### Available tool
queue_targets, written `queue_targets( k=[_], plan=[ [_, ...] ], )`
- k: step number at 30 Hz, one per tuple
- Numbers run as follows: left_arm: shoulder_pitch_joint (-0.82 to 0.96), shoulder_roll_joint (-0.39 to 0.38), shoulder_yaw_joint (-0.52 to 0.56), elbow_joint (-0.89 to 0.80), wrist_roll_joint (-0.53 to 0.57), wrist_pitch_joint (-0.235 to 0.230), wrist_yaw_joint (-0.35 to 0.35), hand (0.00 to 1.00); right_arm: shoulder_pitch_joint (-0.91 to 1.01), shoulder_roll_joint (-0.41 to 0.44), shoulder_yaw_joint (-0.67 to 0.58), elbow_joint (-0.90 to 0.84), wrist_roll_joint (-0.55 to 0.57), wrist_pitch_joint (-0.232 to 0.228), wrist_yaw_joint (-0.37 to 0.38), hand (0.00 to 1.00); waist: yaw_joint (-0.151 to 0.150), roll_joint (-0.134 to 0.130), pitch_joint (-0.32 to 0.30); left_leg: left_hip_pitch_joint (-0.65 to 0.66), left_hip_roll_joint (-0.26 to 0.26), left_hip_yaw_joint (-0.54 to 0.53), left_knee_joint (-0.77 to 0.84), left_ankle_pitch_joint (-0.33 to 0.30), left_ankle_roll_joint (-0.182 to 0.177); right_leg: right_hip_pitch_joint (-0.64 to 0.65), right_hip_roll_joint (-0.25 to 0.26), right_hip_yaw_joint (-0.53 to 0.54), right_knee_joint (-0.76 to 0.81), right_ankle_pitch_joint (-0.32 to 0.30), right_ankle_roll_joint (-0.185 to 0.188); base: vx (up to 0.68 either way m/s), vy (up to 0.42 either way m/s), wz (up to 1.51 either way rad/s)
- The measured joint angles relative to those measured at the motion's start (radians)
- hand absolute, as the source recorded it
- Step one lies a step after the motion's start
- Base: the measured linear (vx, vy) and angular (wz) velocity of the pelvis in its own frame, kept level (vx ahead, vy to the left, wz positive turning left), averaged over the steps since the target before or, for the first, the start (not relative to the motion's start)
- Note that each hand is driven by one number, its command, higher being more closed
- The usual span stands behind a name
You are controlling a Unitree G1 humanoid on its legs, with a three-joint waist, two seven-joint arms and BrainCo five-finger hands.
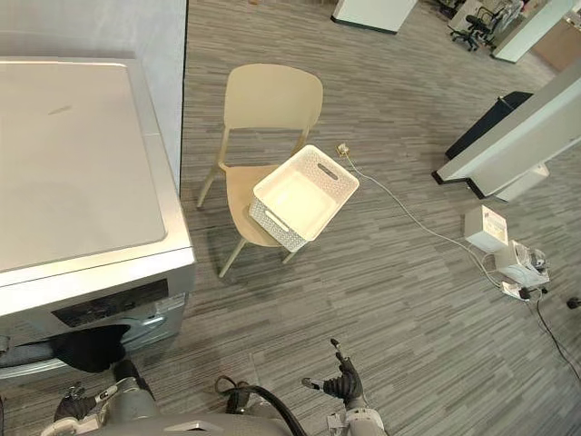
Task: Pick up the laundry basket with both hands and put the clothes into the washing machine.
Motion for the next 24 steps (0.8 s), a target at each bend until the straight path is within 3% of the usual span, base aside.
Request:
queue_targets(
  k=[6, 10, 14, 18, 20, 24],
  plan=[
    [0.016, -0.007, -0.012, -0.037, -0.001, -0.009, 0.003, 0.0, -0.049, 0.031, -0.001, 0.103, 0.0, 0.006, -0.009, 0.0, 0.006, 0.003, 0.002, 0.039, -0.011, 0.032, -0.012, 0.001, -0.005, 0.009, -0.009, 0.031, -0.007, 0.011, -0.002, 0.02, 0.007, -0.11],
    [0.015, -0.032, -0.081, -0.043, 0.013, -0.012, 0.005, 0.0, -0.08, 0.033, -0.036, 0.182, -0.007, 0.023, -0.03, 0.0, 0.002, 0.044, 0.005, 0.106, -0.045, 0.038, -0.024, -0.006, 0.003, 0.056, -0.042, 0.028, 0.022, -0.006, 0.02, 0.05, 0.039, 0.04],
    [0.015, -0.05, -0.164, -0.047, 0.055, -0.013, 0.011, 0.0, -0.116, 0.029, -0.118, 0.277, -0.028, 0.048, -0.073, 0.0, 0.0, 0.093, -0.003, 0.174, -0.122, 0.032, -0.079, -0.006, 0.015, 0.087, -0.111, 0.006, 0.098, -0.056, 0.036, 0.04, 0.069, 0.23],
    [0.021, -0.072, -0.199, -0.067, 0.091, -0.012, 0.042, 0.0, -0.156, 0.031, -0.135, 0.356, -0.033, 0.067, -0.093, 0.0, -0.004, 0.128, 0.008, 0.237, -0.18, 0.024, -0.139, -0.001, 0.022, 0.115, -0.162, -0.006, 0.17, -0.085, 0.021, 0.01, 0.049, 0.21],
    [0.032, -0.077, -0.198, -0.073, 0.091, -0.013, 0.047, 0.0, -0.157, 0.035, -0.135, 0.367, -0.03, 0.067, -0.094, 0.0, -0.003, 0.131, 0.01, 0.256, -0.183, 0.021, -0.144, -0.001, 0.021, 0.134, -0.162, -0.004, 0.17, -0.086, 0.02, 0.0, 0.002, 0.09],
    [0.083, -0.094, -0.194, -0.116, 0.069, -0.029, 0.085, 0.0, -0.19, 0.04, -0.157, 0.422, 0.066, 0.056, -0.148, 0.0, 0.018, 0.127, 0.007, 0.285, -0.166, -0.015, -0.146, -0.002, 0.017, 0.211, -0.104, 0.015, 0.052, -0.073, 0.033, -0.02, -0.063, -0.03]
  ],
)
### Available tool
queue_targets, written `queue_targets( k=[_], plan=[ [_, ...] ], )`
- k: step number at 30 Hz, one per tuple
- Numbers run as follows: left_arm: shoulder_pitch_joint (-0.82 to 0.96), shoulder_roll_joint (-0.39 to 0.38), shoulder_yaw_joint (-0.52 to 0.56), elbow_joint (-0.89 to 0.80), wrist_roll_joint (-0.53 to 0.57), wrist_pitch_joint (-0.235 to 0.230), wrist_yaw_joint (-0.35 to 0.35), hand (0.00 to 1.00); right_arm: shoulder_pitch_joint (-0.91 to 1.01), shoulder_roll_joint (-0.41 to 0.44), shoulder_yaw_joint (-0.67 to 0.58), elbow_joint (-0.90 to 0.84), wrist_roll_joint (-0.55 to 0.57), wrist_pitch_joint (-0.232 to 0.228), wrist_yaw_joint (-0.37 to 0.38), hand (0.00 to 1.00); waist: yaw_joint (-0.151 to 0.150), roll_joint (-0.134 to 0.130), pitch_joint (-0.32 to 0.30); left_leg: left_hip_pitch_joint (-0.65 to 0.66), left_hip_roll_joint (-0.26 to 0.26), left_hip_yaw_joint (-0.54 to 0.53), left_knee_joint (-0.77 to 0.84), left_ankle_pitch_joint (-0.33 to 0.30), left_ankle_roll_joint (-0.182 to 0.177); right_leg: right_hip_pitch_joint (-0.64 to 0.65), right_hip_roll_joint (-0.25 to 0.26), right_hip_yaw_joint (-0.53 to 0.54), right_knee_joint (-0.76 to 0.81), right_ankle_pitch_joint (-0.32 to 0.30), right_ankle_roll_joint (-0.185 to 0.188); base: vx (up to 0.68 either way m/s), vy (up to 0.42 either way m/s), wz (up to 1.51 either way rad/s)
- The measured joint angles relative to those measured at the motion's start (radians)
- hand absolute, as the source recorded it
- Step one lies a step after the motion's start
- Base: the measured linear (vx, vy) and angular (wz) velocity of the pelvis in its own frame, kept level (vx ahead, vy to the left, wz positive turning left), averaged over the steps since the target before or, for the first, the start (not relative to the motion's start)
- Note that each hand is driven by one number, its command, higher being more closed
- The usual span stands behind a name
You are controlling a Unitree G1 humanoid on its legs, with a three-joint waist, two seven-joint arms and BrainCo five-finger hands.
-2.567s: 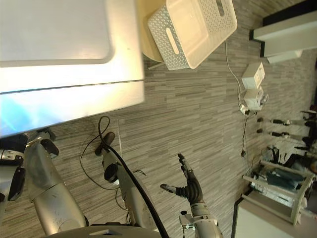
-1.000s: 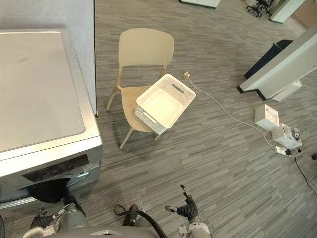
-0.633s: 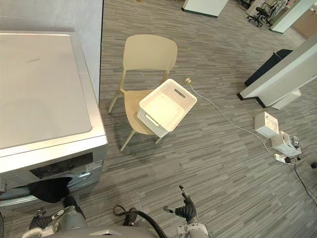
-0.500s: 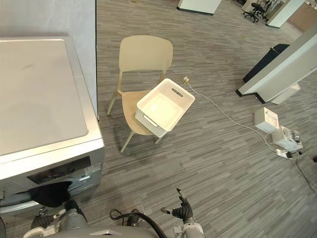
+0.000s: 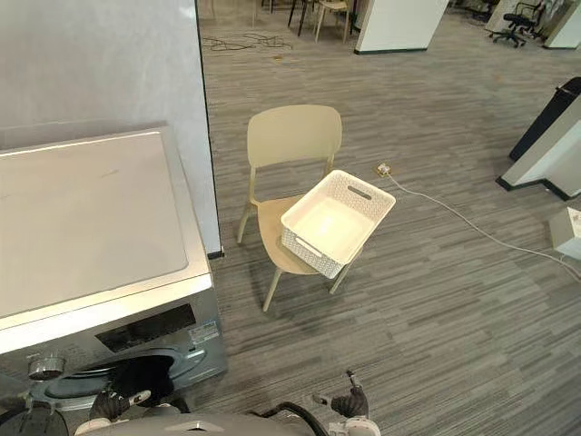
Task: Pick up the laundry basket with both hands and put the clothes into the washing machine.
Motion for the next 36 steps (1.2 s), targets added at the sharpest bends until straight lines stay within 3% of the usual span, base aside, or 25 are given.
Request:
queue_targets(
  k=[6, 10, 14, 15, 23, 28, 31, 33, 36],
  plan=[
    [0.03, -0.051, 0.038, -0.034, 0.002, -0.037, 0.08, 0.0, -0.026, 0.021, -0.043, 0.076, 0.16, -0.035, -0.053, 0.0, 0.027, 0.027, 0.018, 0.001, 0.067, -0.044, 0.097, -0.016, -0.018, 0.05, 0.054, 0.013, -0.01, -0.001, -0.007, 0.0, -0.071, -0.05],
    [0.031, -0.067, 0.038, -0.019, -0.008, -0.037, 0.089, 0.0, -0.038, 0.023, -0.094, 0.086, 0.306, -0.042, -0.049, 0.0, 0.023, 0.049, 0.032, 0.006, 0.061, -0.087, 0.116, -0.032, -0.024, 0.047, 0.045, 0.023, 0.03, -0.028, -0.008, -0.04, 0.001, -0.02],
    [0.03, -0.08, 0.037, 0.009, -0.099, -0.035, 0.025, 0.0, -0.037, 0.03, -0.112, 0.117, 0.428, -0.041, -0.012, 0.0, 0.017, 0.072, 0.034, 0.025, 0.042, -0.083, 0.099, -0.04, -0.013, 0.046, 0.031, 0.049, 0.042, -0.037, 0.005, -0.05, 0.03, -0.05],
    [0.042, -0.066, 0.017, 0.019, -0.118, -0.035, -0.019, 0.0, -0.006, 0.072, -0.161, 0.156, 0.468, -0.039, 0.022, 0.0, 0.017, 0.058, 0.003, 0.071, 0.0, -0.128, 0.013, -0.002, -0.021, 0.062, 0.031, 0.066, 0.029, -0.036, 0.002, 0.0, 0.0, 0.0],
    [0.034, -0.066, 0.018, 0.02, -0.13, -0.035, -0.021, 0.0, 0.008, 0.073, -0.168, 0.155, 0.508, -0.04, 0.024, 0.0, 0.005, 0.068, 0.009, 0.072, -0.004, -0.102, -0.022, 0.006, -0.019, 0.039, 0.028, 0.084, 0.016, -0.029, 0.004, 0.0, 0.001, -0.07],
    [0.019, -0.068, 0.007, 0.022, -0.173, -0.028, -0.038, 0.0, 0.018, 0.072, -0.168, 0.154, 0.577, -0.051, 0.041, 0.0, -0.019, 0.076, 0.009, 0.074, -0.039, -0.06, -0.131, 0.06, -0.015, -0.02, 0.01, 0.092, -0.001, -0.005, 0.009, 0.02, 0.028, -0.14],
    [-0.006, -0.065, -0.014, 0.022, -0.185, -0.025, -0.048, 0.0, 0.007, 0.071, -0.166, 0.154, 0.589, -0.052, 0.046, 0.0, -0.025, 0.085, 0.013, 0.067, -0.067, -0.042, -0.167, 0.074, -0.008, -0.062, -0.019, 0.097, 0.053, -0.022, 0.03, 0.05, 0.043, 0.04],
    [-0.054, -0.059, -0.052, 0.021, -0.196, -0.026, -0.048, 0.0, 0.007, 0.072, -0.161, 0.155, 0.608, -0.051, 0.06, 0.0, -0.044, 0.083, 0.03, 0.026, -0.072, -0.11, -0.101, 0.041, -0.004, -0.065, -0.032, 0.159, 0.158, -0.054, 0.032, 0.05, 0.007, 0.81],
    [-0.08, -0.055, -0.064, 0.006, -0.2, -0.03, -0.048, 0.0, -0.008, 0.072, -0.154, 0.156, 0.618, -0.047, 0.064, 0.0, -0.04, 0.062, 0.032, -0.051, -0.071, -0.223, 0.046, -0.01, -0.001, -0.038, -0.016, 0.314, 0.245, -0.126, 0.046, 0.06, -0.042, 1.3]
  ],
)
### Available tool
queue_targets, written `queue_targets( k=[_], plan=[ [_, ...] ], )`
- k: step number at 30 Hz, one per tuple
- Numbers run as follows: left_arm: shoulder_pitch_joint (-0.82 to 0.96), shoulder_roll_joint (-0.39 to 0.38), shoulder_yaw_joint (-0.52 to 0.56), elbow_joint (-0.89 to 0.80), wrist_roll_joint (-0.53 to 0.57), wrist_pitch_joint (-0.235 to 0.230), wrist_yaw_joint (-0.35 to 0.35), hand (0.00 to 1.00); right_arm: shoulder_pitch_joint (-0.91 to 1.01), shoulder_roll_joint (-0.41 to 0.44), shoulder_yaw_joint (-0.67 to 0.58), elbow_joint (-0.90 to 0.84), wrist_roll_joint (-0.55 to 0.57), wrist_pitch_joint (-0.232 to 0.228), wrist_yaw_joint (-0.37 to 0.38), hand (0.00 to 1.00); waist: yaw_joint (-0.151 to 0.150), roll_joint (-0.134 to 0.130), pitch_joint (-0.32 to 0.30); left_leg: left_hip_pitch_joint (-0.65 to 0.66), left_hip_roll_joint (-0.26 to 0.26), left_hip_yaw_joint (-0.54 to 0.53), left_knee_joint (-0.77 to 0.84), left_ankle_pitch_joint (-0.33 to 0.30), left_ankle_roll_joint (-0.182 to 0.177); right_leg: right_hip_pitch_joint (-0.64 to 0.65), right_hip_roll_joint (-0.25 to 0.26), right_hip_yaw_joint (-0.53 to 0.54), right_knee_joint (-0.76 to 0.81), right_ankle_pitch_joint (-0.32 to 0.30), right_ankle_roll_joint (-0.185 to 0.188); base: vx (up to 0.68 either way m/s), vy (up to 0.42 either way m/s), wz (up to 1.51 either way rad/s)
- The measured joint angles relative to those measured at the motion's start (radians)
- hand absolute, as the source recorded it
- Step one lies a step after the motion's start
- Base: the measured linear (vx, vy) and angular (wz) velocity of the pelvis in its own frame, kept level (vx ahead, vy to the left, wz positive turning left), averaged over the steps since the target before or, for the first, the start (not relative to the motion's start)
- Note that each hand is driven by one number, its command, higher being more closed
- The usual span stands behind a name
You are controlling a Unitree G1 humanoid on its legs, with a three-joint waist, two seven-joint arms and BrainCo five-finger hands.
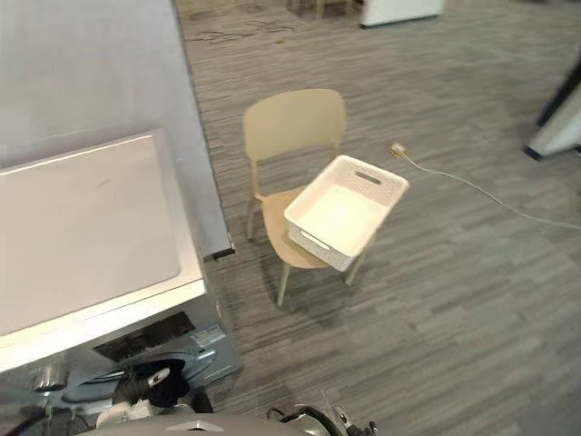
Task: Pick up the laundry basket with both hands and put the clothes into the washing machine.
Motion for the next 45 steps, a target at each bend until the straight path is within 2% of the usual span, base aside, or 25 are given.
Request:
queue_targets(
  k=[1, 3, 5, 6, 7, 8, 9, 11, 15, 17, 19, 21, 23, 24, 25, 26, 27, 29, 30, 31, 32, 33, 35, 41, 45],
  plan=[
    [-0.006, 0.015, 0.0, -0.002, -0.016, -0.001, 0.003, 0.0, -0.028, -0.002, 0.006, 0.003, 0.01, 0.0, 0.001, 0.0, 0.021, -0.028, 0.014, -0.029, -0.004, -0.048, 0.076, -0.009, 0.001, 0.042, 0.008, 0.027, -0.01, -0.053, -0.014, 0.06, -0.161, 1.05],
    [0.001, 0.021, 0.001, -0.013, -0.035, -0.002, 0.006, 0.0, -0.077, -0.013, 0.029, 0.008, 0.028, -0.004, 0.001, 0.0, 0.054, -0.024, 0.015, -0.086, 0.018, -0.088, 0.117, -0.004, -0.007, 0.052, 0.042, 0.018, -0.046, -0.094, -0.017, -0.08, -0.244, 0.88],
    [0.001, 0.023, -0.015, -0.025, -0.036, -0.002, 0.007, 0.0, -0.136, -0.036, 0.061, 0.007, 0.025, -0.009, 0.003, 0.0, 0.057, -0.005, 0.017, -0.14, 0.045, -0.163, 0.092, 0.055, -0.022, 0.048, 0.099, -0.041, -0.073, -0.093, -0.041, -0.19, -0.241, 0.94],
    [0.002, 0.022, -0.032, -0.028, -0.036, -0.002, 0.005, 0.0, -0.154, -0.053, 0.065, 0.008, 0.024, -0.019, 0.002, 0.0, 0.056, 0.017, 0.024, -0.146, 0.053, -0.176, 0.015, 0.122, -0.017, 0.046, 0.118, -0.09, -0.074, -0.086, -0.058, -0.16, -0.116, 0.96],
    [0.004, 0.016, -0.038, -0.029, -0.036, -0.001, 0.004, 0.0, -0.159, -0.064, 0.065, 0.008, 0.022, -0.02, 0.002, 0.0, 0.058, 0.022, 0.026, -0.134, 0.065, -0.154, -0.04, 0.14, 0.012, 0.045, 0.125, -0.117, -0.073, -0.081, -0.068, -0.33, -0.222, 1.17],
    [0.004, 0.001, -0.043, -0.033, -0.037, 0.002, 0.003, 0.0, -0.168, -0.077, 0.06, 0.017, 0.016, -0.018, 0.001, 0.0, 0.049, 0.032, 0.03, -0.12, 0.092, -0.037, -0.102, 0.082, 0.056, 0.046, 0.136, -0.164, -0.092, -0.065, -0.09, -0.27, -0.165, 1.17],
    [0.002, -0.002, -0.058, -0.035, -0.032, 0.001, -0.001, 0.0, -0.175, -0.081, 0.054, 0.022, -0.004, -0.016, 0.0, 0.0, 0.043, 0.021, 0.03, -0.122, 0.122, 0.106, -0.114, 0.023, 0.072, 0.043, 0.116, -0.221, -0.121, -0.035, -0.109, -0.24, -0.15, 1.11],
    [0.0, -0.002, -0.078, -0.026, -0.022, 0.003, -0.013, 0.0, -0.171, -0.099, 0.042, 0.039, -0.012, -0.013, 0.0, 0.0, 0.036, 0.038, 0.027, -0.127, 0.166, 0.224, 0.035, 0.021, 0.066, 0.024, 0.092, -0.28, -0.119, -0.018, -0.119, -0.16, -0.059, 0.89],
    [-0.022, -0.005, -0.11, 0.012, 0.008, 0.002, -0.015, 0.0, -0.124, -0.099, 0.035, 0.038, -0.011, -0.013, 0.003, 0.0, 0.013, 0.053, 0.017, -0.03, 0.19, 0.17, 0.311, -0.095, 0.021, 0.015, 0.061, -0.395, -0.107, 0.013, -0.119, -0.15, 0.007, 0.85],
    [-0.061, -0.014, -0.139, 0.051, 0.008, 0.003, -0.017, 0.0, -0.095, -0.073, 0.009, 0.038, -0.006, -0.013, 0.003, 0.0, -0.008, 0.048, 0.017, 0.043, 0.199, 0.159, 0.257, -0.151, 0.001, 0.012, 0.041, -0.478, -0.106, 0.03, -0.097, -0.18, 0.174, 1.38],
    [-0.078, -0.025, -0.147, 0.048, 0.016, 0.003, -0.025, 0.0, -0.072, -0.045, -0.023, 0.037, 0.025, -0.013, 0.008, 0.0, -0.018, 0.05, 0.01, 0.053, 0.174, 0.223, 0.152, -0.168, -0.009, 0.006, 0.012, -0.539, -0.111, 0.058, -0.07, -0.16, 0.28, 1.2],
    [-0.079, 0.003, -0.17, 0.04, 0.016, 0.002, -0.031, 0.0, -0.064, 0.018, -0.039, 0.038, 0.049, -0.012, 0.024, 0.0, -0.018, 0.014, -0.013, 0.035, 0.097, 0.225, 0.065, -0.14, -0.015, -0.005, -0.015, -0.579, -0.16, 0.106, -0.05, -0.15, 0.357, 0.78],
    [-0.066, 0.033, -0.195, 0.036, 0.014, 0.002, -0.033, 0.0, -0.061, 0.052, -0.04, 0.038, 0.073, -0.012, 0.037, 0.0, -0.022, -0.021, -0.035, 0.034, 0.012, 0.184, -0.023, -0.089, 0.012, 0.003, -0.054, -0.589, -0.205, 0.156, -0.043, -0.12, 0.298, 0.7],
    [-0.065, 0.036, -0.212, 0.035, 0.012, 0.002, -0.033, 0.0, -0.061, 0.05, -0.047, 0.038, 0.075, -0.012, 0.036, 0.0, -0.024, -0.022, -0.036, 0.034, -0.01, 0.173, -0.041, -0.08, 0.024, 0.005, -0.069, -0.591, -0.204, 0.164, -0.038, -0.15, 0.294, 0.87],
    [-0.066, 0.037, -0.256, 0.023, 0.005, 0.002, -0.037, 0.0, -0.064, 0.034, -0.074, 0.037, 0.074, -0.013, 0.036, 0.0, -0.024, -0.028, -0.038, 0.031, -0.062, 0.152, -0.077, -0.062, 0.051, -0.006, -0.128, -0.605, -0.157, 0.166, -0.034, -0.11, 0.189, 0.7],
    [-0.068, 0.037, -0.272, 0.0, 0.005, 0.002, -0.042, 0.0, -0.067, 0.021, -0.075, 0.037, 0.072, -0.013, 0.035, 0.0, -0.023, -0.021, -0.034, 0.017, -0.076, 0.153, -0.083, -0.08, 0.058, -0.021, -0.152, -0.606, -0.12, 0.164, -0.038, -0.19, 0.238, 0.64],
    [-0.047, 0.036, -0.302, -0.05, 0.005, -0.003, -0.055, 0.0, -0.096, -0.007, -0.073, 0.038, 0.066, -0.01, 0.034, 0.0, -0.012, -0.012, -0.011, -0.004, -0.088, 0.166, -0.07, -0.104, 0.072, -0.074, -0.197, -0.584, -0.027, 0.145, -0.105, -0.15, 0.174, 0.28],
    [-0.04, 0.04, -0.311, -0.115, 0.005, -0.007, -0.076, 0.0, -0.159, -0.046, -0.051, 0.038, 0.067, -0.006, 0.029, 0.0, -0.008, 0.031, 0.037, -0.036, -0.079, 0.181, -0.04, -0.107, 0.084, -0.208, -0.212, -0.444, 0.114, 0.146, -0.214, -0.2, 0.224, -0.05],
    [-0.044, 0.056, -0.297, -0.141, 0.005, -0.009, -0.081, 0.0, -0.226, -0.063, -0.016, 0.038, 0.067, -0.004, 0.021, 0.0, -0.005, 0.059, 0.078, -0.071, -0.061, 0.178, -0.009, -0.096, 0.098, -0.275, -0.17, -0.368, 0.138, 0.094, -0.159, -0.17, 0.135, -0.23],
    [-0.051, 0.065, -0.291, -0.154, 0.005, -0.009, -0.081, 0.0, -0.265, -0.068, 0.003, 0.038, 0.067, -0.004, 0.018, 0.0, -0.007, 0.059, 0.106, -0.095, -0.053, 0.178, 0.009, -0.095, 0.098, -0.301, -0.147, -0.348, 0.124, 0.077, -0.14, -0.19, 0.069, -0.04],
    [-0.072, 0.093, -0.286, -0.162, 0.005, -0.014, -0.08, 0.0, -0.329, -0.077, 0.04, 0.036, 0.068, -0.005, 0.012, 0.0, -0.01, 0.044, 0.148, -0.151, -0.05, 0.174, 0.042, -0.095, 0.099, -0.327, -0.11, -0.334, 0.064, 0.076, -0.141, -0.21, 0.023, 0.46],
    [-0.117, 0.114, -0.281, -0.157, 0.005, -0.014, -0.078, 0.0, -0.386, -0.092, 0.048, 0.036, 0.068, -0.008, 0.003, 0.0, -0.016, 0.037, 0.188, -0.205, -0.068, 0.144, 0.066, -0.096, 0.103, -0.341, -0.1, -0.324, 0.02, 0.105, -0.104, -0.19, 0.003, 0.73],
    [-0.173, 0.096, -0.258, -0.164, 0.005, -0.022, -0.075, 0.0, -0.448, -0.123, 0.05, 0.033, 0.078, -0.015, -0.015, 0.0, -0.011, 0.061, 0.238, -0.264, -0.065, 0.136, 0.07, -0.072, 0.094, -0.37, -0.099, -0.348, 0.015, 0.123, -0.084, -0.11, -0.031, 0.81],
    [-0.187, 0.04, -0.195, -0.315, -0.097, -0.061, -0.038, 0.0, -0.664, -0.13, 0.115, -0.049, 0.209, -0.044, -0.045, 0.0, 0.045, 0.072, 0.303, -0.411, -0.075, 0.132, -0.007, 0.033, 0.104, -0.541, -0.127, -0.397, 0.086, 0.135, -0.09, -0.01, -0.079, 0.29],
    [-0.195, 0.004, -0.174, -0.424, -0.18, -0.083, -0.043, 0.0, -0.794, -0.138, 0.197, -0.084, 0.245, -0.049, -0.049, 0.0, 0.057, 0.084, 0.336, -0.447, -0.046, 0.234, -0.048, 0.09, 0.124, -0.592, -0.144, -0.428, 0.115, 0.126, -0.104, 0.07, -0.093, 0.4]
  ],
)
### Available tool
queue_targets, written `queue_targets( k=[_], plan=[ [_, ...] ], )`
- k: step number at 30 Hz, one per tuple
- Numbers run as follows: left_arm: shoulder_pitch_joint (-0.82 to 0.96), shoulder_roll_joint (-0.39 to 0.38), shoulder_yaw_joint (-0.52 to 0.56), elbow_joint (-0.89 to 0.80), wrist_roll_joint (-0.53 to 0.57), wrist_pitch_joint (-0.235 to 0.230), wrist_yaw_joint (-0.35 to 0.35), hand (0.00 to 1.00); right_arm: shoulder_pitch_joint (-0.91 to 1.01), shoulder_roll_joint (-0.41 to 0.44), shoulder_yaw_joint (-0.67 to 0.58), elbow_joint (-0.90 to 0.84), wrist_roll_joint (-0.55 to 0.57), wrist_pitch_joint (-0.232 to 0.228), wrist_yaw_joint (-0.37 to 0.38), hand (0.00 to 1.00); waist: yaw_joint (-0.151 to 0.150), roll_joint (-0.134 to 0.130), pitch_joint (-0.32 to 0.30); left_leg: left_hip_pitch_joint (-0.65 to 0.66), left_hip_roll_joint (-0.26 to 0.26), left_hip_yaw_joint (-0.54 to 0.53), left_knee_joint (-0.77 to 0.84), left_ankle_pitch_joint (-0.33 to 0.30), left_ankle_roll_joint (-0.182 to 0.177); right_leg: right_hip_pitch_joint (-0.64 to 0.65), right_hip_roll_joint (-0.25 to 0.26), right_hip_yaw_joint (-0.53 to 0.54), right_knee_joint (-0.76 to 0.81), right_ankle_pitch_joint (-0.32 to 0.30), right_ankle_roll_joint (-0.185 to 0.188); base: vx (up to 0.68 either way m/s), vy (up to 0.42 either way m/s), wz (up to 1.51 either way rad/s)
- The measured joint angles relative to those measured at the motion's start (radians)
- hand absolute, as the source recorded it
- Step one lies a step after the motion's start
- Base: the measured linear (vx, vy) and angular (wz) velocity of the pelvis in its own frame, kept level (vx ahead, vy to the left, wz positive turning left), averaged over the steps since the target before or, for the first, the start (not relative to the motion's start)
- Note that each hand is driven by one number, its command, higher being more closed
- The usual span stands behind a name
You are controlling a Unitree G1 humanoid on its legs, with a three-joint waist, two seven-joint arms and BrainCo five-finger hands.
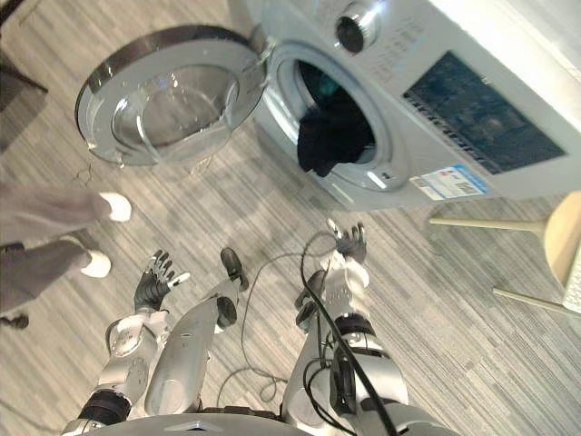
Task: Pick up the laundry basket with both hands and put the clothes into the washing machine.
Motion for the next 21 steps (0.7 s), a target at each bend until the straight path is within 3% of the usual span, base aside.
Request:
queue_targets(
  k=[1, 8, 12, 15, 21],
  plan=[
    [0.0, -0.014, -0.001, -0.039, -0.025, -0.005, -0.004, 0.0, -0.046, -0.012, 0.038, -0.001, 0.028, -0.009, 0.0, 0.0, 0.019, 0.001, 0.001, -0.03, -0.002, -0.007, -0.006, 0.009, 0.008, -0.034, -0.002, -0.001, 0.014, -0.007, -0.006, 0.03, -0.047, 0.18],
    [-0.004, -0.058, -0.018, -0.122, -0.118, -0.012, -0.022, 0.0, -0.257, -0.034, 0.089, 0.006, 0.178, -0.031, 0.0, 0.0, 0.056, 0.005, 0.01, -0.148, -0.017, -0.031, -0.061, 0.074, -0.019, -0.178, -0.023, -0.017, 0.082, -0.041, -0.025, -0.02, -0.046, 0.19],
    [-0.027, -0.065, -0.05, -0.13, -0.155, -0.013, -0.028, 0.0, -0.335, -0.076, 0.105, 0.046, 0.303, -0.062, -0.008, 0.0, 0.057, 0.008, 0.011, -0.198, -0.022, -0.038, -0.104, 0.108, -0.034, -0.254, -0.027, -0.017, 0.117, -0.052, -0.04, -0.05, -0.013, 0.09],
    [-0.049, -0.08, -0.051, -0.132, -0.191, -0.013, -0.031, 0.0, -0.343, -0.124, 0.103, 0.059, 0.343, -0.071, -0.039, 0.0, 0.07, 0.012, 0.013, -0.212, -0.023, -0.038, -0.133, 0.132, -0.037, -0.29, -0.03, -0.013, 0.142, -0.06, -0.051, -0.05, 0.004, 0.03],
    [-0.051, -0.089, -0.058, -0.13, -0.21, -0.011, -0.03, 0.0, -0.334, -0.16, 0.106, 0.094, 0.389, -0.073, -0.049, 0.0, 0.069, 0.013, 0.012, -0.226, -0.016, 0.013, -0.146, 0.138, -0.046, -0.345, -0.034, 0.025, 0.173, -0.066, -0.06, -0.03, 0.005, -0.04]
  ],
)
